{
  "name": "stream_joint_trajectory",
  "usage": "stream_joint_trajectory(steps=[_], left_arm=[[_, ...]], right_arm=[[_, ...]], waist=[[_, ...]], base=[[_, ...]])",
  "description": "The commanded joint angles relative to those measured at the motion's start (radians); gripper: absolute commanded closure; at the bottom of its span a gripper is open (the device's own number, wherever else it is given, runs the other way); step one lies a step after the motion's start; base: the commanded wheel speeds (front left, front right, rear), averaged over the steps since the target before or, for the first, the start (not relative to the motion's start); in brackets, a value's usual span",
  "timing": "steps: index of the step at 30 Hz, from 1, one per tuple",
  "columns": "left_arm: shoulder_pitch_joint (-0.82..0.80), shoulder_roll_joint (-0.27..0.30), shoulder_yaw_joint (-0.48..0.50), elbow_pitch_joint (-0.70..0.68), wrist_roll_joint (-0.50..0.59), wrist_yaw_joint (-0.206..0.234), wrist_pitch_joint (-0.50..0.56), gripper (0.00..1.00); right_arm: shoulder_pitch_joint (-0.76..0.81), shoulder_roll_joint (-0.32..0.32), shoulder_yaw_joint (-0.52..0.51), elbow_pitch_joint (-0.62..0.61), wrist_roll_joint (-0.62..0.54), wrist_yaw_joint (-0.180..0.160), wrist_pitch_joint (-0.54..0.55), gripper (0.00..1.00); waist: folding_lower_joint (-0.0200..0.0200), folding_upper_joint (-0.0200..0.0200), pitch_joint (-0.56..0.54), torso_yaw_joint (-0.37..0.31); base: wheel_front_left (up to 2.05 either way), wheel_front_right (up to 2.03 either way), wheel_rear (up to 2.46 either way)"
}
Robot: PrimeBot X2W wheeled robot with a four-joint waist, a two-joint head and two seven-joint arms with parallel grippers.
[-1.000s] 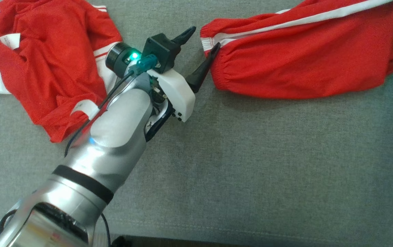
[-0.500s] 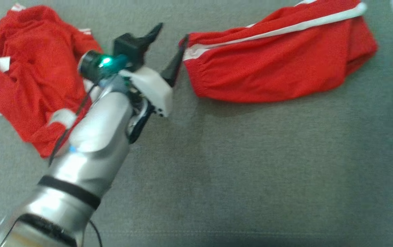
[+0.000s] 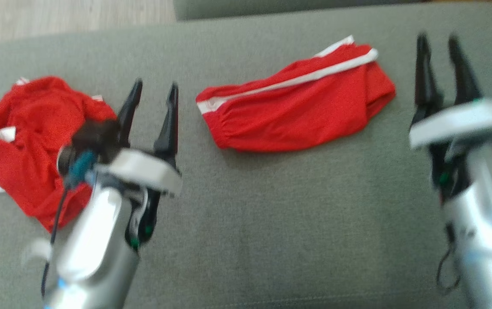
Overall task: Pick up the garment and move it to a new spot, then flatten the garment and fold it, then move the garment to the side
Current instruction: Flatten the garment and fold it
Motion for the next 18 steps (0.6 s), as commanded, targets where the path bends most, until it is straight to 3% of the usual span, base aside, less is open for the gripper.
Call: stream_joint_trajectory(steps=[1,10,18], left_arm=[[-0.004,0.011,0.051,-0.049,0.012,0.006,-0.012,0.0],[0.242,-0.048,0.15,-0.163,0.079,-0.016,-0.012,0.0],[0.301,-0.077,0.177,-0.186,0.129,-0.057,-0.012,0.0]], right_arm=[[0.021,0.027,0.006,-0.048,-0.012,-0.001,-0.016,0.0],[0.327,0.123,-0.059,-0.165,-0.136,-0.001,-0.049,0.0],[0.395,0.138,-0.106,-0.197,-0.15,-0.001,-0.024,0.0]], waist=[[0.0,-0.0001,-0.048,-0.015],[0.0,-0.0001,-0.116,-0.025],[0.0,-0.0001,-0.098,-0.014]], base=[[0.0,0.0,0.0],[0.0,0.0,0.0],[0.0,0.0,0.0]])
